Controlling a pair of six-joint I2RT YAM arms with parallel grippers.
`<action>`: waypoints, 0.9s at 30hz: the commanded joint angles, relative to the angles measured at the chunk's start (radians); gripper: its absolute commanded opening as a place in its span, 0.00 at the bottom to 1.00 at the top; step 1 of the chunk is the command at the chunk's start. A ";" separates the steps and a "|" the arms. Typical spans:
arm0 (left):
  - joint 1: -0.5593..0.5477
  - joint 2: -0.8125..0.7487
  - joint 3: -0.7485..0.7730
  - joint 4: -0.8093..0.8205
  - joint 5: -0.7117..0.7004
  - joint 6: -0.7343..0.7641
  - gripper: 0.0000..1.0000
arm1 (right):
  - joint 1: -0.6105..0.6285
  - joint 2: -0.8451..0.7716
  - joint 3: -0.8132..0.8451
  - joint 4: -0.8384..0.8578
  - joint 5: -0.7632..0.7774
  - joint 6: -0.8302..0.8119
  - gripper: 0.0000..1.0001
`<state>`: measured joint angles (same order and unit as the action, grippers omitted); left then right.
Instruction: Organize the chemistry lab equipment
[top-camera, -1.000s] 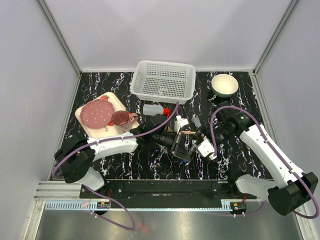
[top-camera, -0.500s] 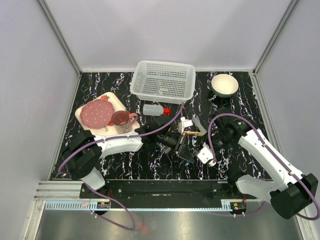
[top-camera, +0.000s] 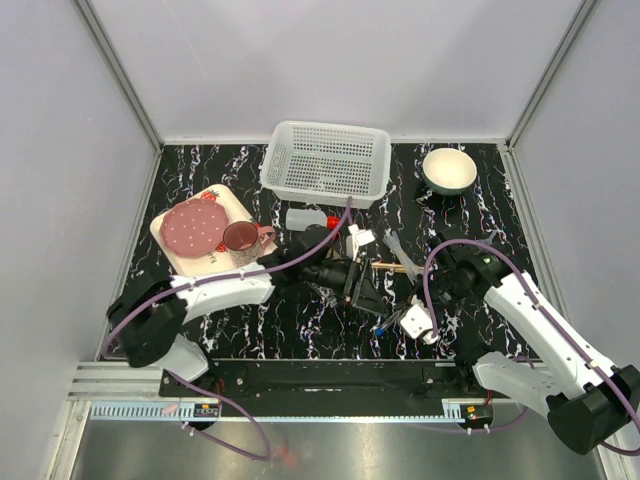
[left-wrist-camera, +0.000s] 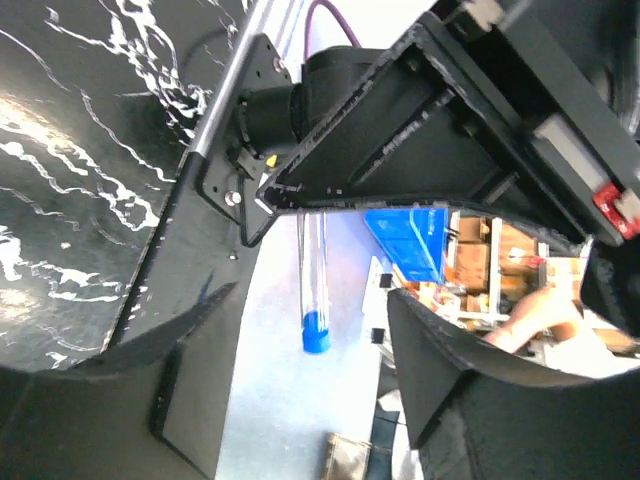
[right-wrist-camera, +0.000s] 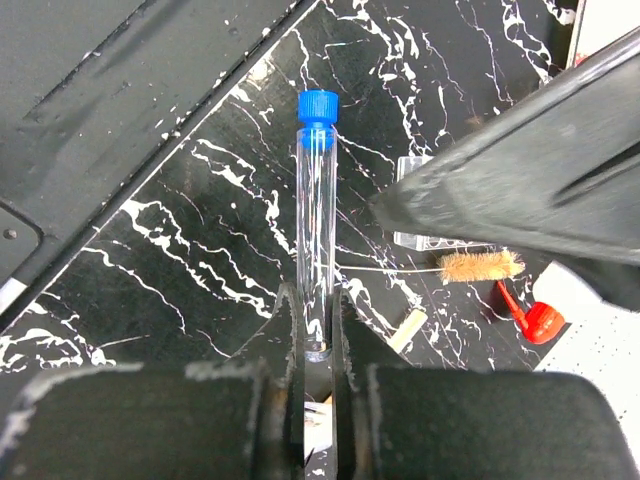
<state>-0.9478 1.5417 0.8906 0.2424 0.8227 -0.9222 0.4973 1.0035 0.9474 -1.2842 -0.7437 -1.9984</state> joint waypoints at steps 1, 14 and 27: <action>0.029 -0.188 -0.068 0.046 -0.135 0.055 0.65 | 0.006 -0.026 0.002 0.052 -0.069 0.184 0.00; 0.023 -0.635 -0.383 0.273 -0.640 0.109 0.86 | 0.004 -0.082 -0.081 0.540 -0.238 1.335 0.00; -0.006 -0.497 -0.395 0.486 -0.714 -0.055 0.72 | -0.016 -0.048 -0.159 0.890 -0.243 1.885 0.01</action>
<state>-0.9497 1.0370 0.4805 0.5861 0.1795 -0.9264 0.4938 0.9459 0.7967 -0.5354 -0.9581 -0.3000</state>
